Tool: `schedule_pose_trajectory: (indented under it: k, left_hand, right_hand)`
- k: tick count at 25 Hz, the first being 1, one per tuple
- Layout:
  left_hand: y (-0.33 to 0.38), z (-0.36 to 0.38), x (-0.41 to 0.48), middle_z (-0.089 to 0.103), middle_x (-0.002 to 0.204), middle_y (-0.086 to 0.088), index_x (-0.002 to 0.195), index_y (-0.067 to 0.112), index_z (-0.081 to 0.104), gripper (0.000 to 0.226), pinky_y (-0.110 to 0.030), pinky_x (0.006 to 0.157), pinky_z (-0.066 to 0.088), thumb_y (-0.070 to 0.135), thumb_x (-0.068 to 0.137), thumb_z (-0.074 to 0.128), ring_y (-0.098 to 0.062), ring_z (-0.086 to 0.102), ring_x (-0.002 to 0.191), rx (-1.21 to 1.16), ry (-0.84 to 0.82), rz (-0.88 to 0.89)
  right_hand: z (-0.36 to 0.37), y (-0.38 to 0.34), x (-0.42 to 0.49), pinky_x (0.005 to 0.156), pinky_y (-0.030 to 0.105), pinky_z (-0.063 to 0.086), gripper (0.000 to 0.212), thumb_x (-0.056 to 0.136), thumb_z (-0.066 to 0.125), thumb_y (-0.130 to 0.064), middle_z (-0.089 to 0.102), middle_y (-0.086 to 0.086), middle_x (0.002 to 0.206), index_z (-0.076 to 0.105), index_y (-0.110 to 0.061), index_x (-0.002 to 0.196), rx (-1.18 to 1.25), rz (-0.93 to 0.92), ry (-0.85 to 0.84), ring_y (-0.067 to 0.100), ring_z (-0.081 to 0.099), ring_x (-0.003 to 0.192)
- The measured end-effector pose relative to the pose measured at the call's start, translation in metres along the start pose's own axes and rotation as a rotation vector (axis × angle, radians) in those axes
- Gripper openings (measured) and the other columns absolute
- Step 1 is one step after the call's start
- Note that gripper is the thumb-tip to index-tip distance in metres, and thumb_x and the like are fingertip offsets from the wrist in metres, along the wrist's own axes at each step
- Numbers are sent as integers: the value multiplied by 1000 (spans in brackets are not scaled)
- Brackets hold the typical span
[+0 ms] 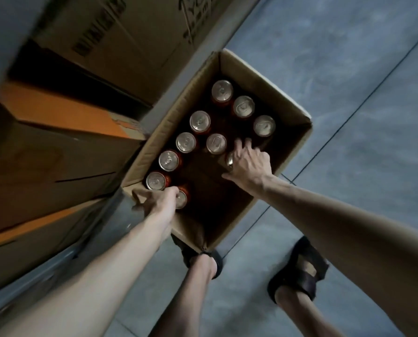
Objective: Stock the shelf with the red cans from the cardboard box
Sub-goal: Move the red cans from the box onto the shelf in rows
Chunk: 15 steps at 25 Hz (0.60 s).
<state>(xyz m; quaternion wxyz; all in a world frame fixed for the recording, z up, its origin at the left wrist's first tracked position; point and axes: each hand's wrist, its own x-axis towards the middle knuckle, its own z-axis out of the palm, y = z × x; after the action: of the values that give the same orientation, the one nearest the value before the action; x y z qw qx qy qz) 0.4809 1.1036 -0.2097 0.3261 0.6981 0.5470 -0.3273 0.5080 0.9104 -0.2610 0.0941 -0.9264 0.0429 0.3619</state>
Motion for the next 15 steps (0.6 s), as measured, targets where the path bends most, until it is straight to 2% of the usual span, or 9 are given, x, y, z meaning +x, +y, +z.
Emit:
schedule_pose_trajectory:
  k: [3, 5, 8, 12, 14, 15]
  left_hand:
    - [-11, 10, 6, -4, 159, -27, 155, 20, -5, 104, -53, 112, 26, 32, 81, 67, -45, 31, 138, 164, 117, 73]
    - [-13, 14, 4, -16, 160, -21, 154, 23, -13, 104, -53, 113, 22, 32, 86, 66, -40, 19, 144, 212, 137, 90]
    - [-6, 13, 7, -15, 159, -25, 154, 22, -13, 105, -53, 114, 21, 30, 87, 67, -43, 19, 144, 196, 122, 47]
    - [-4, 1, -2, -10, 159, -28, 155, 19, -12, 102, -54, 115, 17, 16, 88, 65, -46, 15, 145, 247, 80, 98]
    - [-1, -7, -19, -9, 160, -25, 154, 23, -12, 106, -53, 115, 24, 18, 85, 67, -43, 18, 145, 308, 60, 159]
    - [3, -10, -31, -6, 160, -24, 155, 25, -8, 106, -51, 115, 27, 19, 83, 70, -42, 18, 145, 369, 37, 251]
  right_hand:
    - [23, -6, 19, 67, 35, 41, 69, 91, 63, -45, 46, 16, 135, 32, -9, 141, -5, 33, 79, 30, 64, 99]
    - [28, -8, 23, 63, 33, 40, 60, 97, 54, -37, 45, 18, 137, 32, -6, 143, -41, 24, 99, 30, 64, 96]
    - [18, -6, 19, 61, 33, 39, 60, 86, 65, -33, 52, 16, 125, 41, -5, 133, 29, 60, 60, 30, 64, 92]
    - [-8, 3, -3, 64, 32, 36, 69, 70, 74, -48, 59, 10, 106, 45, -9, 119, 158, 91, -12, 30, 63, 89]
    - [-30, 10, -21, 62, 32, 38, 67, 68, 71, -56, 59, 6, 96, 42, -12, 108, 355, 114, -84, 27, 58, 79]
    - [-45, 14, -31, 61, 34, 42, 67, 65, 69, -59, 59, 4, 93, 41, -13, 105, 505, 129, -133, 25, 58, 78]
